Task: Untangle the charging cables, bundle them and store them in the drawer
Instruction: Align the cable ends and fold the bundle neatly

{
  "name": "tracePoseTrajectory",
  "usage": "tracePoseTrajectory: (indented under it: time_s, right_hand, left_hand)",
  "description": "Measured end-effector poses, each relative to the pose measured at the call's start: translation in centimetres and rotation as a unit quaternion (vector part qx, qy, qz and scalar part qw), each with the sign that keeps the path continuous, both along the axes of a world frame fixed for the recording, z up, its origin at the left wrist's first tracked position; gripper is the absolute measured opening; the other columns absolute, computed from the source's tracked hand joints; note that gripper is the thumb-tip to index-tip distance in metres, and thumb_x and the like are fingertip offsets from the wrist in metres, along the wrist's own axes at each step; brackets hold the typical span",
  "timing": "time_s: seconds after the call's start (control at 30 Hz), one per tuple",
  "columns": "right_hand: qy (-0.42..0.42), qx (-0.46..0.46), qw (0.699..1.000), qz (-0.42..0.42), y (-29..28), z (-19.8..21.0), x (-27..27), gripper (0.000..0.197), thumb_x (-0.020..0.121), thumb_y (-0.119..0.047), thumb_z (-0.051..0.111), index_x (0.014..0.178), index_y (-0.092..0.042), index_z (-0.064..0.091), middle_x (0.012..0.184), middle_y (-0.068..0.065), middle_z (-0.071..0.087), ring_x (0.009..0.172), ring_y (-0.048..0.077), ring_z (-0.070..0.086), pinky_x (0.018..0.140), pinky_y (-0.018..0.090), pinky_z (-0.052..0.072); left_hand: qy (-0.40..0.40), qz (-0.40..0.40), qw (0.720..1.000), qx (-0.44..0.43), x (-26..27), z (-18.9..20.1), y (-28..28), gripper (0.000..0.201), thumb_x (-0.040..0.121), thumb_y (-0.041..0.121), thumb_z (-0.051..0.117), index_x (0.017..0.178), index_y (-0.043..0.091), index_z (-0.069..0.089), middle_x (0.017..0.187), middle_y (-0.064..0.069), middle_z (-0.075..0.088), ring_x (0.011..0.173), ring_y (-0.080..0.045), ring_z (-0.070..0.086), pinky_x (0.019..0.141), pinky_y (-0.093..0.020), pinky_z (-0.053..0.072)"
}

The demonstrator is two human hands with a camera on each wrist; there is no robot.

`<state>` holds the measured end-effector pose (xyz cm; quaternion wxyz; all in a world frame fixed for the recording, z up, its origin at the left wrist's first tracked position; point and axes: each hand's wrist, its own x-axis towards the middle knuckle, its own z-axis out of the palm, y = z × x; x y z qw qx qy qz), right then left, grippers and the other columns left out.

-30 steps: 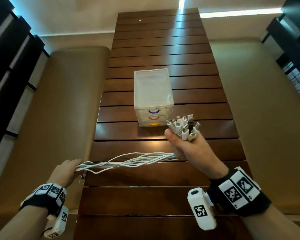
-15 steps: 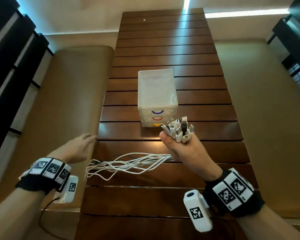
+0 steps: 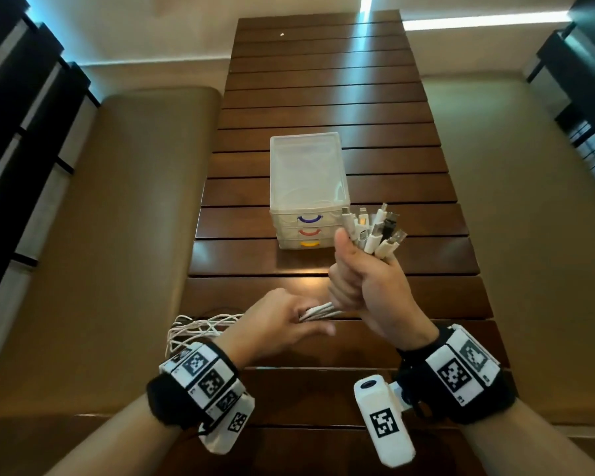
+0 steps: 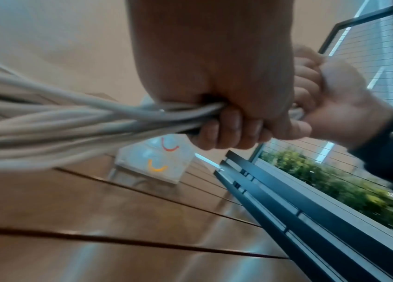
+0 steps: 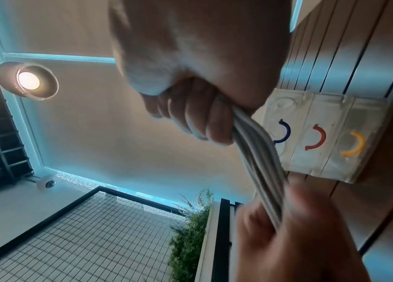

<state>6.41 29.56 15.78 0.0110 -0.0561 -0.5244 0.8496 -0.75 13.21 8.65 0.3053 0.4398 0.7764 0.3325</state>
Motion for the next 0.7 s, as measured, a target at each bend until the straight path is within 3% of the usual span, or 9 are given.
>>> tracePoseTrajectory:
  time_s: [0.1,0.17,0.27,0.37,0.43,0.47,0.57,0.63,0.7]
  right_hand:
    - [-0.02,0.026,0.999,-0.004,1.3,-0.6,0.5,0.048,0.098,-0.038,0.049,0.051,-0.028,0.048,0.042,-0.006,0.03,0.033,0.01,0.024,0.039,0.02,0.023]
    - [-0.043,0.131,0.99,-0.001,1.9,-1.6,0.5,0.047,0.097,-0.043,0.053,0.054,-0.025,0.046,0.044,-0.005,0.034,0.035,0.011,0.028,0.04,0.022,0.026]
    - [-0.058,0.337,0.939,0.027,1.3,-2.9,0.2,0.045,0.094,-0.048,0.054,0.061,-0.017,0.052,0.051,-0.007,0.045,0.046,0.01,0.04,0.049,0.03,0.033]
    - [-0.049,0.419,0.903,0.074,0.3,-3.5,0.1,0.042,0.094,-0.052,0.052,0.077,-0.018,0.07,0.062,-0.009,0.06,0.057,0.007,0.055,0.059,0.032,0.047]
    - [-0.035,0.416,0.904,0.096,-0.2,-3.5,0.1,0.03,0.096,-0.046,0.054,0.097,-0.025,0.075,0.072,-0.014,0.066,0.068,0.001,0.062,0.065,0.023,0.048]
    - [-0.034,0.398,0.911,0.106,-0.4,-3.2,0.1,0.023,0.098,-0.04,0.055,0.099,-0.027,0.074,0.072,-0.019,0.067,0.07,-0.002,0.063,0.065,0.018,0.047]
    - [-0.047,0.354,0.922,0.149,-0.2,-2.6,0.4,0.027,0.102,-0.027,0.05,0.112,-0.014,0.073,0.058,-0.032,0.06,0.06,-0.012,0.059,0.058,0.009,0.042]
    - [-0.05,0.337,0.926,0.16,-0.1,-2.4,0.6,0.027,0.103,-0.026,0.049,0.105,-0.014,0.073,0.055,-0.029,0.061,0.056,-0.01,0.059,0.056,0.008,0.041]
    - [-0.049,0.338,0.929,0.139,-0.3,-2.6,0.8,0.027,0.101,-0.033,0.051,0.081,-0.034,0.07,0.057,-0.023,0.063,0.057,-0.007,0.06,0.059,0.012,0.041]
  left_hand:
    - [0.076,0.004,0.996,-0.037,-1.2,-0.7,-2.8,0.045,0.076,0.078,0.049,0.067,0.034,0.052,0.052,0.013,0.048,0.05,-0.003,0.047,0.051,-0.016,0.029]
    - [0.102,-0.018,0.994,-0.033,-1.3,-0.3,-3.6,0.056,0.076,0.083,0.042,0.069,0.028,0.052,0.052,0.012,0.046,0.051,-0.006,0.046,0.05,-0.015,0.027]
    - [0.121,-0.039,0.992,-0.011,-0.8,0.4,-3.6,0.053,0.084,0.078,0.044,0.068,0.028,0.048,0.051,0.012,0.042,0.051,-0.01,0.044,0.049,-0.017,0.026]
    - [0.15,-0.023,0.988,0.008,-0.8,1.1,-3.5,0.056,0.09,0.072,0.042,0.066,0.023,0.052,0.053,0.011,0.045,0.05,-0.012,0.044,0.049,-0.021,0.028]
    - [0.144,0.001,0.99,0.01,-1.0,1.6,-3.3,0.057,0.091,0.067,0.044,0.066,0.017,0.059,0.052,0.008,0.049,0.049,-0.012,0.045,0.049,-0.025,0.03]
    - [0.132,0.015,0.991,0.011,-1.1,1.8,-3.1,0.056,0.09,0.064,0.046,0.067,0.015,0.062,0.051,0.008,0.048,0.048,-0.011,0.045,0.048,-0.023,0.029]
    - [0.102,0.043,0.994,0.014,-1.0,2.5,-2.9,0.05,0.089,0.058,0.05,0.064,0.016,0.062,0.049,0.008,0.042,0.046,-0.008,0.042,0.048,-0.018,0.023]
    - [0.121,0.027,0.992,0.009,-0.6,2.9,-2.5,0.046,0.09,0.056,0.051,0.067,0.018,0.063,0.053,0.01,0.046,0.048,-0.006,0.044,0.05,-0.018,0.025]
    - [0.168,0.004,0.986,0.007,-0.1,3.0,-1.7,0.04,0.09,0.051,0.055,0.074,0.017,0.068,0.059,0.009,0.056,0.052,-0.009,0.049,0.053,-0.02,0.029]
